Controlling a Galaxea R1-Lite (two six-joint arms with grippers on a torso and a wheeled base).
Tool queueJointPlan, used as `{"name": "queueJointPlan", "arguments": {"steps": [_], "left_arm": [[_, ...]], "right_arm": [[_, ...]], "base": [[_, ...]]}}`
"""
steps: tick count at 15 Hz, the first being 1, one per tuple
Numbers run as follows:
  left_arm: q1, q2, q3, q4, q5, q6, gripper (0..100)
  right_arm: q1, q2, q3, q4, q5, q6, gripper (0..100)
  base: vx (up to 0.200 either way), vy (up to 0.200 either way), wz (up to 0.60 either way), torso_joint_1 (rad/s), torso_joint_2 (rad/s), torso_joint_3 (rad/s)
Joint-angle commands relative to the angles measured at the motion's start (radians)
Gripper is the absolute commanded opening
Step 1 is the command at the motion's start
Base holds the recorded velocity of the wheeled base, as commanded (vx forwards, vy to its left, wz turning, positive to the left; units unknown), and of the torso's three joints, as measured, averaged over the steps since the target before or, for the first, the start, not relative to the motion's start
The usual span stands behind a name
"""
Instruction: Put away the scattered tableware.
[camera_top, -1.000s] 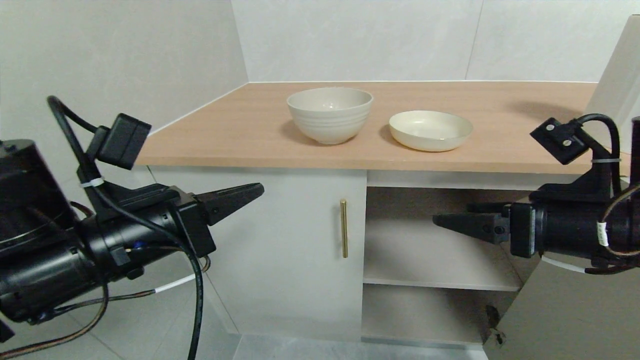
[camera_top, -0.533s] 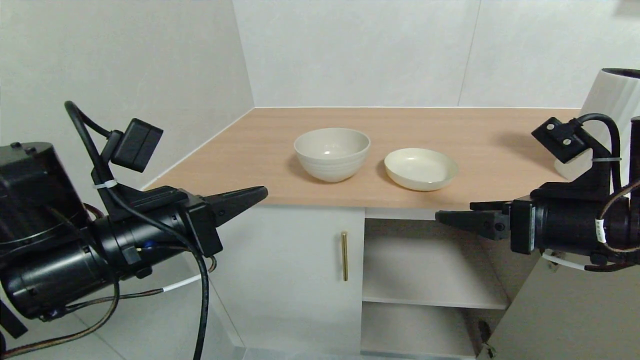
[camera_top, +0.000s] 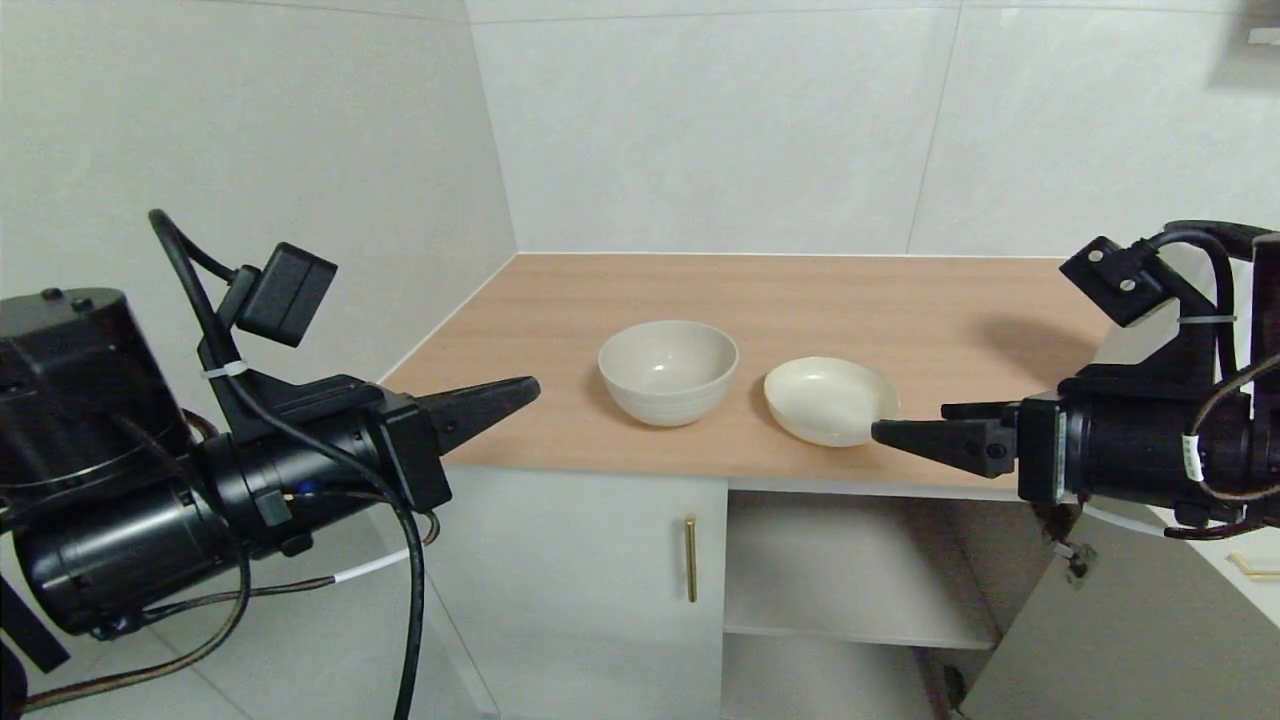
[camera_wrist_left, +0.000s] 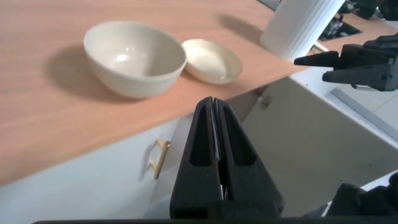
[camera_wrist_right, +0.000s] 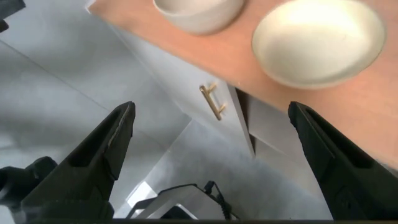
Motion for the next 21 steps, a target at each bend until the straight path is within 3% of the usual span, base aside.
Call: {"name": "queueJointPlan", "arguments": {"steps": [1,5,7,8,9,10,12,13,14,16,20,21], "left_arm": [[0.0,0.01,-0.006,0.0,-0.001,0.0,0],[0.017,0.042,-0.132,0.059,0.001,0.0,0],[0.052,0.059,-0.282,0.279,-0.001,0.0,0],[0.06,0.059,-0.304,0.325,-0.002,0.0,0],[0.068,0.056,-0.353,0.496,-0.001,0.001,0],[0.068,0.053,-0.37,0.543,-0.001,0.001,0],[0.068,0.049,-0.495,0.749,0.039,-0.008,0],[0.066,0.058,-0.563,0.83,0.068,-0.036,0],[0.055,0.096,-0.647,0.881,0.082,-0.094,0],[0.052,0.165,-0.706,0.881,0.085,-0.128,0],[0.058,0.268,-0.755,0.878,0.102,-0.124,0],[0.058,0.274,-0.755,0.876,0.119,-0.124,100]], "right_arm": [[-0.012,0.005,-0.003,0.0,0.0,-0.003,100],[-0.044,0.095,-0.074,-0.044,-0.011,-0.052,100],[-0.072,0.179,-0.181,0.065,-0.127,-0.049,100],[-0.072,0.193,-0.201,0.088,-0.153,-0.046,100],[-0.07,0.225,-0.242,0.131,-0.204,0.002,100],[-0.072,0.233,-0.247,0.129,-0.208,0.014,100],[-0.072,0.264,-0.255,0.126,-0.224,0.017,100],[-0.07,0.27,-0.25,0.126,-0.225,0.015,100],[-0.064,0.273,-0.249,0.126,-0.227,0.015,100],[-0.063,0.268,-0.239,0.126,-0.225,0.015,100],[-0.049,0.262,-0.23,0.123,-0.227,0.014,100],[-0.049,0.262,-0.233,0.121,-0.227,0.015,100]], "base": [[0.0,0.0,0.0,0.163,-0.39,-0.217],[0.0,0.0,0.0,0.042,-0.1,-0.059],[0.0,0.0,0.0,0.0,0.0,0.0],[0.0,0.0,0.0,0.0,0.0,0.0],[0.0,0.0,0.0,0.0,0.0,0.0],[0.0,0.0,0.0,0.0,0.0,0.0],[0.0,0.0,0.0,0.0,0.0,0.0],[0.0,0.0,0.0,0.0,0.0,0.0],[0.0,0.0,0.0,0.0,0.0,0.0],[0.0,0.0,0.0,0.0,0.0,0.0],[0.0,0.0,0.0,0.0,0.0,0.0],[0.0,0.0,0.0,0.0,0.0,0.0]]}}
